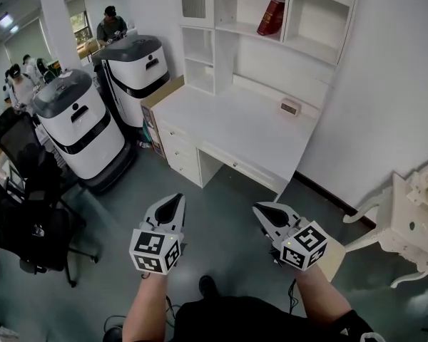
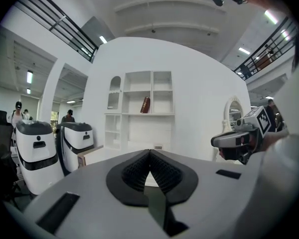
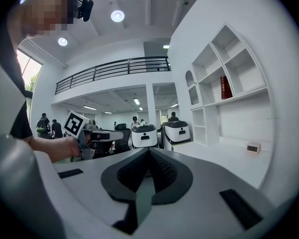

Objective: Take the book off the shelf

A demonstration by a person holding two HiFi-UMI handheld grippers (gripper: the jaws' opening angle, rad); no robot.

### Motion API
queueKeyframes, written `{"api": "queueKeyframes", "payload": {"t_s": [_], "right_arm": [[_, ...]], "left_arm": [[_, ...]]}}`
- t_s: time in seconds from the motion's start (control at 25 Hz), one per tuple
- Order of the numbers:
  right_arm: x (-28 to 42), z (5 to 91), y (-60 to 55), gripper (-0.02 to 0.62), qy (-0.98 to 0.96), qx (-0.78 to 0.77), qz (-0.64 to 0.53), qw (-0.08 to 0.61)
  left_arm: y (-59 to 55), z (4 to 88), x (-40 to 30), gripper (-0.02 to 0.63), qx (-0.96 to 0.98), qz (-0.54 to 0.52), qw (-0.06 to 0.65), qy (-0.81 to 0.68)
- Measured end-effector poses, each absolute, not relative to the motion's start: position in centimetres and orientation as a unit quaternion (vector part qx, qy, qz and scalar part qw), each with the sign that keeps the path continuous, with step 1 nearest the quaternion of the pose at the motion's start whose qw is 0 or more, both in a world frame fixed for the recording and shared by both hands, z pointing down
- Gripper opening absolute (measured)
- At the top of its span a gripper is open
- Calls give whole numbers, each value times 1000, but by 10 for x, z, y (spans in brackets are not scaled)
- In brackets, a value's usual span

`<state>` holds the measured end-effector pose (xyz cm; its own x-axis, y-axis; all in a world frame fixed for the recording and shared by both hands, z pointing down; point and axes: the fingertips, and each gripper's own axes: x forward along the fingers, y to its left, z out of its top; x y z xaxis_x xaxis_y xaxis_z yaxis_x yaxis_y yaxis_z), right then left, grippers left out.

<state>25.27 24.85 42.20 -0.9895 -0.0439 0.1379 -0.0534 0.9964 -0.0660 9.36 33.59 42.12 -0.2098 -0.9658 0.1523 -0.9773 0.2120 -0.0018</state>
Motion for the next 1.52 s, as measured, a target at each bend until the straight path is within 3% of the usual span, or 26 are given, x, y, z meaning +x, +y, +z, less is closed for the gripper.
{"api": "queueKeyframes", "payload": {"t_s": [0.44, 0.88, 1.52], "right_arm": [[112, 431, 226, 12, -993, 39, 59, 91], [68, 455, 182, 12, -990, 33, 75, 111], [-14, 451, -30, 12, -989, 41, 117, 80]], "left_arm": [[316, 447, -22, 11, 640, 52, 90, -761], [260, 453, -72, 11, 647, 34, 103, -754], [56, 433, -147, 11, 638, 86, 103, -758]]}}
